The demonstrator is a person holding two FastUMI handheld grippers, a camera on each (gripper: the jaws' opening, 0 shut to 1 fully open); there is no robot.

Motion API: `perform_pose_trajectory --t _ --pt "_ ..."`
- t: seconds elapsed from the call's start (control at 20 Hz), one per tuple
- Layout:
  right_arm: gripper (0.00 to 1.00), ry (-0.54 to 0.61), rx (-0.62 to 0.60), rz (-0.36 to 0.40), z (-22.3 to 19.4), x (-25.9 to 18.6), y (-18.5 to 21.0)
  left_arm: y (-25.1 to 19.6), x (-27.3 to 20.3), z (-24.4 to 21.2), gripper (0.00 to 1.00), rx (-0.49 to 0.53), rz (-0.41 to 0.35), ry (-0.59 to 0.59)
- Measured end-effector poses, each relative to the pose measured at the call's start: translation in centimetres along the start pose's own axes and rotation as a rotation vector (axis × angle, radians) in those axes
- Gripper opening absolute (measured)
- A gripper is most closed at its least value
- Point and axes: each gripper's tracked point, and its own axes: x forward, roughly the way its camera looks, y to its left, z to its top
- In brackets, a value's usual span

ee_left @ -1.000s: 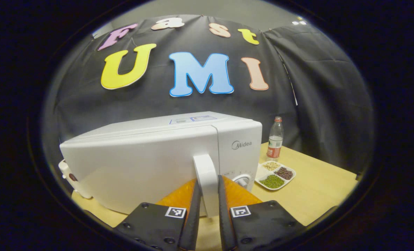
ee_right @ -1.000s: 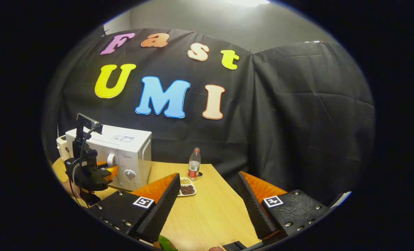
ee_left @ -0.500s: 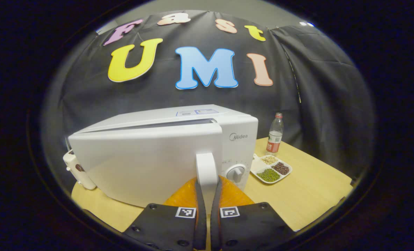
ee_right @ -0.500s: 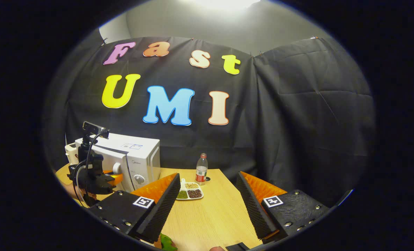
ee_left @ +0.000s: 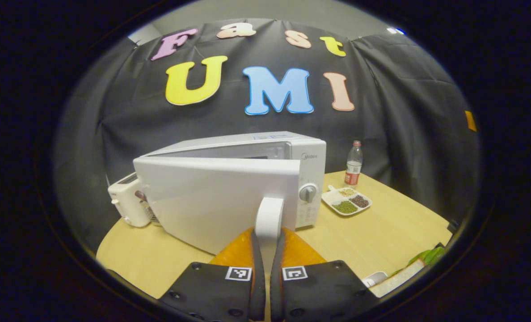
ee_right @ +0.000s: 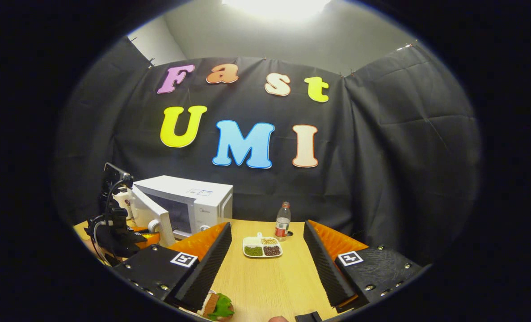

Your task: Open the microwave oven with the left hand, put the food in, and close the microwave oven.

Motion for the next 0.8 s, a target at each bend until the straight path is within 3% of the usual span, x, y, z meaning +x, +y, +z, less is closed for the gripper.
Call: perform_pose_trajectory --t 0.45,0.8 --pt "0.98 0.013 0.040 0.175 -1.5 -3.5 2.5 8.1 -9.6 -3.6 0.11 -0.054 0.228 0.018" --pt "0.98 0.044 0.072 0.245 -1.9 -3.7 5.7 14.8 -13.9 -5.5 0.10 -0.068 0.315 0.044"
